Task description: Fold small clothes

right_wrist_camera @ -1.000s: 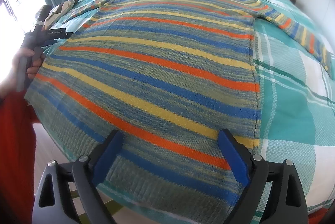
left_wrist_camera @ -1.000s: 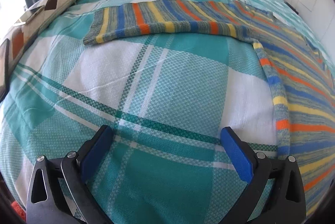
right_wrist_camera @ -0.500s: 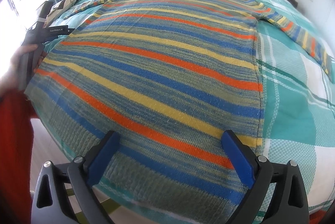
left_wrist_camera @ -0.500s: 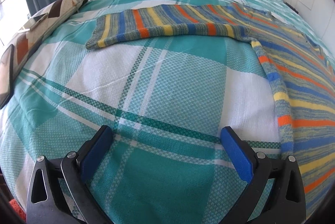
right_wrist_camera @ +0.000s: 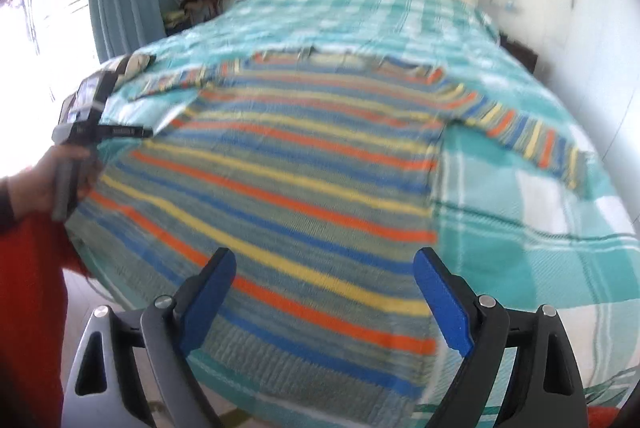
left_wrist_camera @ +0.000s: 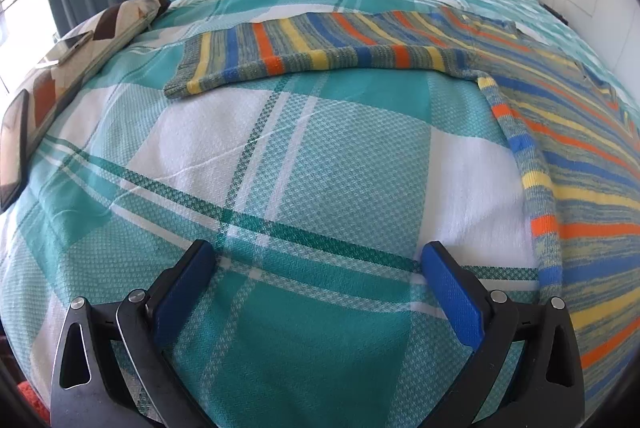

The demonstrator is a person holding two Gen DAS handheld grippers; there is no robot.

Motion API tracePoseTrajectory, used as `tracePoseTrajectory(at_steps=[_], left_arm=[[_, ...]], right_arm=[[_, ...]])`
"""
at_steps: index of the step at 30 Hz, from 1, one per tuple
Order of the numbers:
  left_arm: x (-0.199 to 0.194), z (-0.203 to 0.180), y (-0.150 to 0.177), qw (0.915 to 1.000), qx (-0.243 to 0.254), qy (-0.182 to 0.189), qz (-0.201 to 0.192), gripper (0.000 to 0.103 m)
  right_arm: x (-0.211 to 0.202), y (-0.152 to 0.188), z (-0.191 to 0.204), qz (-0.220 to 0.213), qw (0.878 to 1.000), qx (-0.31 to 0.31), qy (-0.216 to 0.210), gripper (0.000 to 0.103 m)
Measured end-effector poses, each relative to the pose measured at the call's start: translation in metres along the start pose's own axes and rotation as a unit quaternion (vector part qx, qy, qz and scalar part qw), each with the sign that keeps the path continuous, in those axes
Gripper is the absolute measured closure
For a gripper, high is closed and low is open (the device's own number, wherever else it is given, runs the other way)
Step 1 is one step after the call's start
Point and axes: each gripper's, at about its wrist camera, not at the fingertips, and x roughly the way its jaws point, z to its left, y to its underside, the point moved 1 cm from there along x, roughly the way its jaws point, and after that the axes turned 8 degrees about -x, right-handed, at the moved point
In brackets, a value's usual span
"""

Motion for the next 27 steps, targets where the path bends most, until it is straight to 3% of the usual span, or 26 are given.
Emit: tracePoseTrajectory(at_steps=[9, 27], left_arm=[[-0.001, -0.001, 0.002, 1.0, 0.002, -0.002, -0.005, 0.0], [-0.001, -0.001, 0.003, 1.0, 0.002, -0.003, -0.007, 0.0]], right_arm=[[0.008, 0.012, -0.044, 0.019, 0.994, 0.108, 0.015, 0.009], [0.013, 0.012, -0.039, 0.025, 0.995, 0.095, 0.013, 0.009]])
